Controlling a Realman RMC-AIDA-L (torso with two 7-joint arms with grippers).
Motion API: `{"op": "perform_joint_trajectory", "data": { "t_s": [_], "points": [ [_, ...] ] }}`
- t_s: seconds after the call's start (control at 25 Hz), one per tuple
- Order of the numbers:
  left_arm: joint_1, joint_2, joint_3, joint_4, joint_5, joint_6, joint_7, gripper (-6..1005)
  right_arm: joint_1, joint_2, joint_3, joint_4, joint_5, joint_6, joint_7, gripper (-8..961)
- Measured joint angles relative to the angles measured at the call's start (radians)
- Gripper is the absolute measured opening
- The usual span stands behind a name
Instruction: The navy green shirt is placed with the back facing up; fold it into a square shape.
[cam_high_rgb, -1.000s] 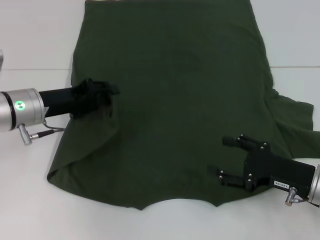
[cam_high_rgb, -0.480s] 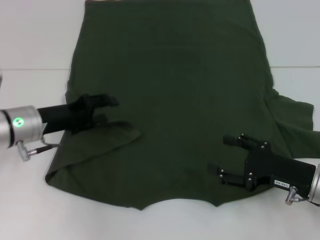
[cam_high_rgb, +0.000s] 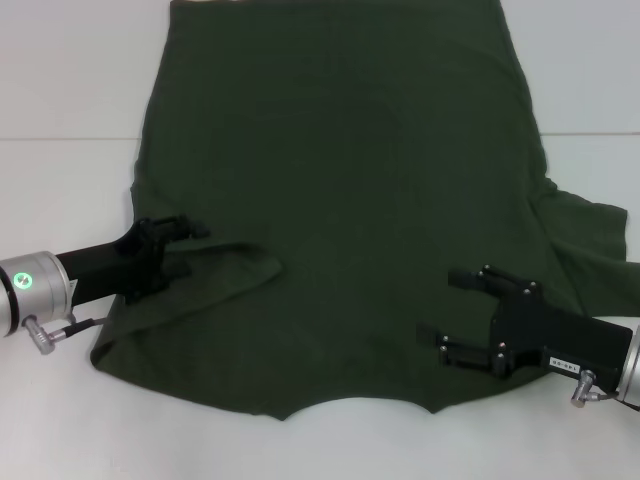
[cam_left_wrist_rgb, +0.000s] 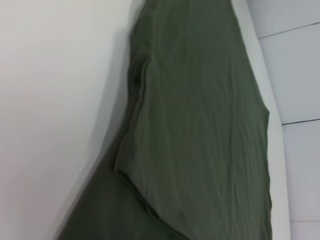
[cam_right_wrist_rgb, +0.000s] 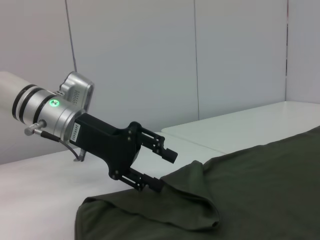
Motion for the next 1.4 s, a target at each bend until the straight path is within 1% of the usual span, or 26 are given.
{"op": "perform_joint_trajectory", "data": {
  "t_s": [0.28, 0.52, 1.4],
  "points": [
    [-0.018, 0.000, 0.000, -0.013, -0.008, -0.056, -0.001, 657, 0.003, 0.000, 0.001, 0.002, 0.000, 0.003, 0.000, 911],
    [-0.043, 0.002, 0.005, -0.047, -0.006, -0.087, -0.001, 657, 0.003, 0.000, 0.005, 0.002, 0.000, 0.004, 0.001, 911],
    [-0.056, -0.001, 0.012, -0.060, 0.008, -0.157, -0.059, 656, 0.005, 0.000, 0.006, 0.002, 0.000, 0.003, 0.001, 912]
  ]
}}
